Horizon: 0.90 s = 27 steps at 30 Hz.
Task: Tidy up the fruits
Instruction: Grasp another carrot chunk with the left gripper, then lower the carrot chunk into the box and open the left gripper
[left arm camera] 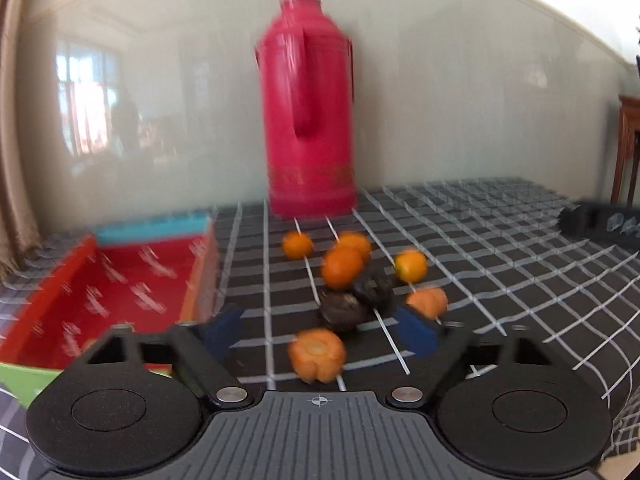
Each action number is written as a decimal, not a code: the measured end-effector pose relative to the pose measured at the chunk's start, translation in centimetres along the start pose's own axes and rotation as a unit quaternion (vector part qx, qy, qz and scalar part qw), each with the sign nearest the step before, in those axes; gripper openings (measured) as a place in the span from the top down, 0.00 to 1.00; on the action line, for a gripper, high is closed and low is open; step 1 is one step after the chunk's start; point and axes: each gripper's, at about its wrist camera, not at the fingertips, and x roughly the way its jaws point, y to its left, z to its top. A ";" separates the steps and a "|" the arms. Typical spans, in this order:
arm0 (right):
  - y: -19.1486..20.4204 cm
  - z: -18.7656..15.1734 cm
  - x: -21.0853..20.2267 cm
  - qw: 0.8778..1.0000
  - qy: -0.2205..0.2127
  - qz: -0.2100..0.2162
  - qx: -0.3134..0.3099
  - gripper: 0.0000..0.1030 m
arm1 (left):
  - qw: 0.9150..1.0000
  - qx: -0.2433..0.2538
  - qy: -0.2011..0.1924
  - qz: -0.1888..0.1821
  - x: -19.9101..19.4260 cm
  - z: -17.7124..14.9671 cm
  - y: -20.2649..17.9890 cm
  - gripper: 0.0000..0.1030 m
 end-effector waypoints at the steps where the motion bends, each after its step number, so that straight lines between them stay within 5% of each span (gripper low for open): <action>1: -0.3 0.0 0.0 1.000 0.001 0.000 0.002 0.06 | 1.000 -0.005 0.013 0.006 0.8 -0.1 -0.1 0.32; 5: -0.8 0.0 -0.2 1.000 0.005 0.000 0.009 0.06 | 0.999 0.000 0.029 0.027 2.3 -0.8 -0.5 0.34; 8: -1.1 0.1 -0.1 1.000 0.006 -0.001 0.013 0.06 | 0.998 0.002 0.051 0.026 3.1 -1.3 -1.1 0.58; 11: -1.3 0.1 0.0 1.000 0.012 0.002 0.019 0.06 | 0.998 -0.005 0.058 0.030 3.6 -1.4 -1.1 0.63; 19: -0.5 -0.1 0.0 1.000 0.015 0.016 0.018 0.06 | 0.999 -0.011 0.014 0.049 2.3 -0.8 -0.5 0.63; 27: 1.5 -0.5 -0.2 0.999 0.015 0.039 0.002 0.06 | 0.986 -0.067 -0.042 0.145 -0.8 0.6 4.7 0.63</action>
